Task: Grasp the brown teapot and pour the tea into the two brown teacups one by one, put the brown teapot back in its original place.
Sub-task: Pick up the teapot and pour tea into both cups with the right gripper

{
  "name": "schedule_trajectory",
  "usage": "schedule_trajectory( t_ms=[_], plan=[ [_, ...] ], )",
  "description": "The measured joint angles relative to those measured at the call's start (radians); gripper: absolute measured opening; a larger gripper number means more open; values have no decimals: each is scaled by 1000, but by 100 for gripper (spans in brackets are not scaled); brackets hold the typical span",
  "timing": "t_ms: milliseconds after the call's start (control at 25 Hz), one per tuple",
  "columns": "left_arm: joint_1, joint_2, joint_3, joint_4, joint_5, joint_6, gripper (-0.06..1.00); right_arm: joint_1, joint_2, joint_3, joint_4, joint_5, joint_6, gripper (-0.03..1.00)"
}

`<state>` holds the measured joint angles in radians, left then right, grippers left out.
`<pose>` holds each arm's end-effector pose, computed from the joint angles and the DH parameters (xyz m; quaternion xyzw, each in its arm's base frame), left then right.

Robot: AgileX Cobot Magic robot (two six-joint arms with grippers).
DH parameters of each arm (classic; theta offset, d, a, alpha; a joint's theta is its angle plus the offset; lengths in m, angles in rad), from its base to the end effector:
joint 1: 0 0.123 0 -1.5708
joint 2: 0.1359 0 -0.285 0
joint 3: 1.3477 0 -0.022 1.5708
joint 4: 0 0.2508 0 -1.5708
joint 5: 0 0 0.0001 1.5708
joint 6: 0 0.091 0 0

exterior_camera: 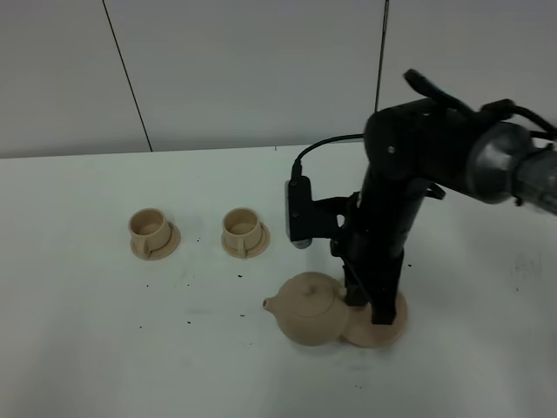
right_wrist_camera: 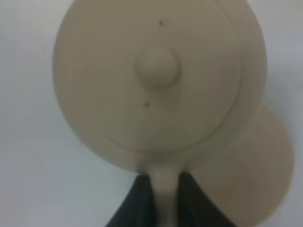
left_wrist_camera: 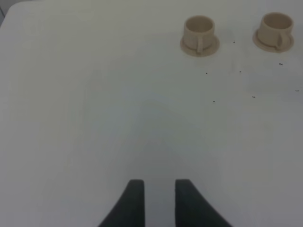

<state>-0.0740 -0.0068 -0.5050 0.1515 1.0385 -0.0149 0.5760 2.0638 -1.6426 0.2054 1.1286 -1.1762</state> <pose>-0.0052 0.0123 0.2812 0.0223 0.8415 0.0518 0.5373 0.3449 0.2440 0.2032 -0.7382 0.6657 0.0748 0.0794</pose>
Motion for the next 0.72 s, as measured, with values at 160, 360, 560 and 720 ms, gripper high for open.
schedule_trajectory(
  t_ms=[160,360,560,720],
  plan=[
    [0,0,0,0,0,0,23,0,87,-173,2,69,0,10],
    [0,0,0,0,0,0,23,0,174,-404,7,85,0,10],
    [0,0,0,0,0,0,23,0,251,-580,27,86,-1,10],
    [0,0,0,0,0,0,23,0,291,-639,46,92,-3,10]
  ],
)
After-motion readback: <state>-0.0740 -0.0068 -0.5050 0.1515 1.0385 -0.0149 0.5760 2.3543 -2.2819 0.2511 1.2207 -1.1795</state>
